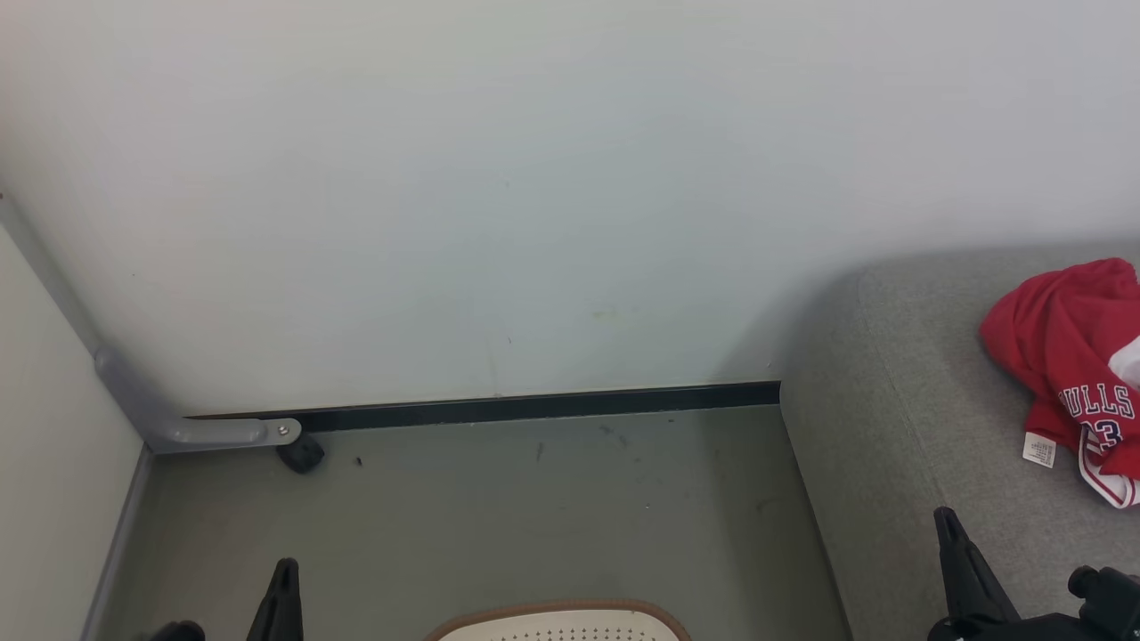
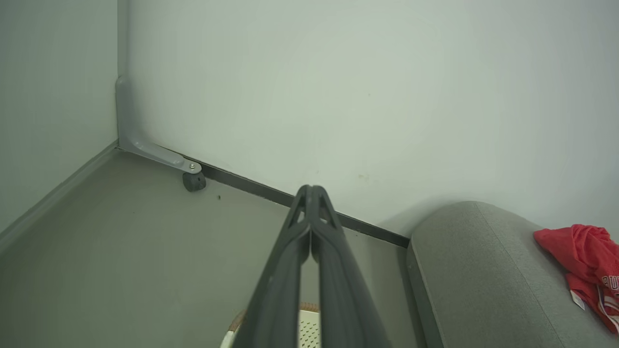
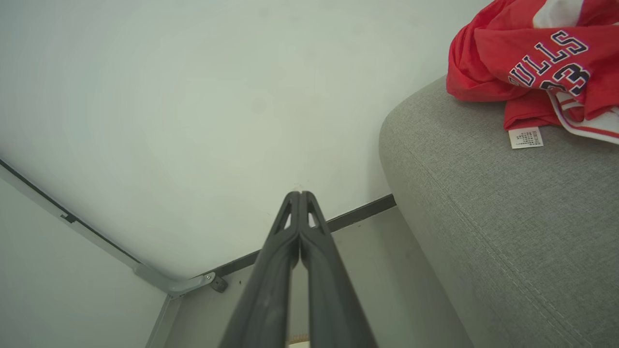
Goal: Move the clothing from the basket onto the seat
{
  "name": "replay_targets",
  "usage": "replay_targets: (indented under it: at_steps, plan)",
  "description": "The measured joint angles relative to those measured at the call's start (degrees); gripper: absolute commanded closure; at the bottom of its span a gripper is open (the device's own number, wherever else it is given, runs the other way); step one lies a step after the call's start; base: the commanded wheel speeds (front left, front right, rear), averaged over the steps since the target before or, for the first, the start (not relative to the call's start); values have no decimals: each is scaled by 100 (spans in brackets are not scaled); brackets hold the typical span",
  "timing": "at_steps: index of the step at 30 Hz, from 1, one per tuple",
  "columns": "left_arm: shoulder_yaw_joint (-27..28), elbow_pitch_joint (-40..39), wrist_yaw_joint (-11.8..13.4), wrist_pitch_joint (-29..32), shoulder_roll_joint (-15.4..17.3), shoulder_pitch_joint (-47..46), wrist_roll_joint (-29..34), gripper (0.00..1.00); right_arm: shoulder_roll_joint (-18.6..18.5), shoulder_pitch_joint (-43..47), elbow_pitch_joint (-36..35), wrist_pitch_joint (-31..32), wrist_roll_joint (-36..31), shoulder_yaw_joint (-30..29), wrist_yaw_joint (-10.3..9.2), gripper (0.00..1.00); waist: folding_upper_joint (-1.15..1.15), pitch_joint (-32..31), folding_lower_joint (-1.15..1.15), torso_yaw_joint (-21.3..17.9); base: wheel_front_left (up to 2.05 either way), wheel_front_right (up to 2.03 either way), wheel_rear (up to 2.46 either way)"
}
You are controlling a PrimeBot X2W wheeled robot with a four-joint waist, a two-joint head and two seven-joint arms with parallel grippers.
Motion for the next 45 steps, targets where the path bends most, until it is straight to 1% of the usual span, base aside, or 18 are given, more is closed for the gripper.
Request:
replay_targets:
  at_steps: [7, 8, 11, 14, 22, 25, 30, 33, 34, 45]
  plan:
    - [147, 37, -59, 159, -48, -9, -458, 100, 110, -8, 45, 153, 435, -199, 52, 100, 0, 9, 0, -2, 0, 0, 0]
    - [164, 40, -107, 180, -56, -11, -504, 100, 124, -9, 52, 176, 512, -226, 52, 100, 0, 10, 0, -2, 0, 0, 0]
    - [213, 47, -145, 252, -96, -19, -730, 100, 174, -10, 86, 248, 686, -311, 60, 100, 0, 13, 0, -3, 0, 0, 0]
    - [288, 64, -198, 309, -130, -31, -888, 100, 220, -14, 121, 302, 879, -393, 108, 100, 0, 17, 0, -4, 0, 0, 0]
    - [431, 93, -304, 485, -185, -40, -1447, 100, 341, -86, 163, 463, 1361, -613, 176, 100, 0, 27, 0, -7, 0, 0, 0]
    - [483, 103, -309, 510, -196, -51, -1555, 100, 375, -86, 176, 506, 1467, -670, 198, 100, 0, 29, 0, -8, 0, 0, 0]
    - [563, 118, -405, 610, -235, -136, -1893, 100, 457, -87, 208, 609, 1780, -805, 234, 100, 0, 36, 0, -10, 0, 0, 0]
    - [625, 132, -412, 684, -275, -137, -2067, 100, 501, -90, 223, 680, 1979, -889, 255, 100, 0, 39, 0, -11, 0, 0, 0]
    - [653, 135, -457, 709, -287, -138, -2161, 100, 512, -90, 234, 706, 2038, -914, 260, 100, 0, 40, 0, -11, 0, 0, 0]
    - [865, 202, -609, 916, -369, -163, -2875, 100, 689, -96, 332, 910, 2710, -1212, 353, 100, 0, 54, 0, -15, 0, 0, 0]
